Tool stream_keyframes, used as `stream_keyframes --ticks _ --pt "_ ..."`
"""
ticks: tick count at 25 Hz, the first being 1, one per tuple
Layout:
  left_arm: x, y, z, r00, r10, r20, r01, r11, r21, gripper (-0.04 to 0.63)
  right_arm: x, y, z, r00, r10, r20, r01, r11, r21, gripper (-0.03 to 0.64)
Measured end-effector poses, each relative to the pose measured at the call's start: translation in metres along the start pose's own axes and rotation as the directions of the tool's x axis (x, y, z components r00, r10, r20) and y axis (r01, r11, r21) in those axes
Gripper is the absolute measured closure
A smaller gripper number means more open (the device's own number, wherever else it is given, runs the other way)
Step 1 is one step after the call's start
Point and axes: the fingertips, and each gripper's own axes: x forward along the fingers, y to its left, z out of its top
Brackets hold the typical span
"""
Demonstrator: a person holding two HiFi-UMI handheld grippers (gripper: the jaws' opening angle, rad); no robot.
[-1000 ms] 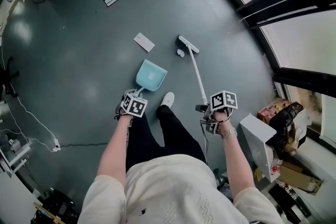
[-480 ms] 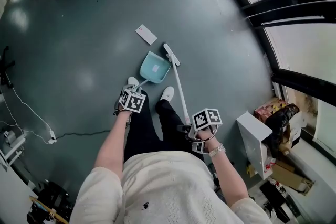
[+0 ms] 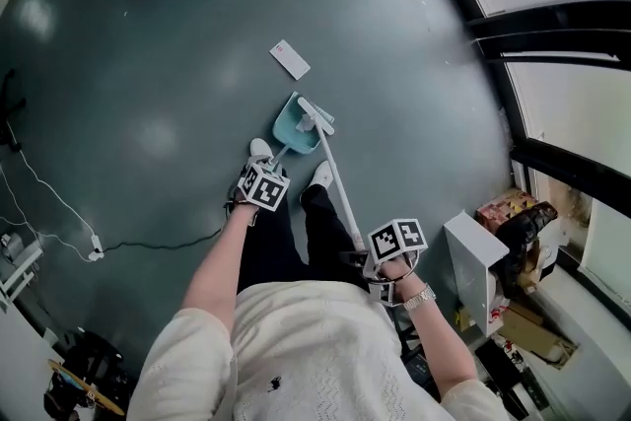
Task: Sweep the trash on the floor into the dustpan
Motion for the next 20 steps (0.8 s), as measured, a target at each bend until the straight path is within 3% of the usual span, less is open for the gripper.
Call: stream_keyframes --ticks 2,4,9,14,20 --pt "-0.006 0.011 -0.004 1.0 -0.001 -0.002 0.001 0.999 0.043 0.5 -0.013 0.017 0.009 0.998 0.051 0.039 -0.052 0.998 0.037 0.522" --pt "-0.012 0.028 -0.007 1.0 0.016 0.008 -0.016 0.999 0.035 0.5 -0.029 0.028 0.018 0.993 0.09 0.074 -0.095 0.993 0.066 0.522" --pt "-0.037 0.08 -0.008 0.998 0.046 0.048 -0.04 0.993 -0.111 0.502 -0.059 0.06 0.023 0.976 0.177 0.124 -0.189 0.977 0.096 0.522" --pt "-0.056 0.125 -0.009 0.993 0.093 0.076 -0.085 0.991 -0.099 0.502 -0.065 0.092 0.05 0.976 0.136 0.168 -0.144 0.989 0.036 0.522" --pt "-0.06 0.162 0.011 0.983 0.156 0.093 -0.143 0.98 -0.135 0.5 -0.087 0.109 0.131 0.971 0.068 0.23 -0.061 0.997 -0.036 0.522"
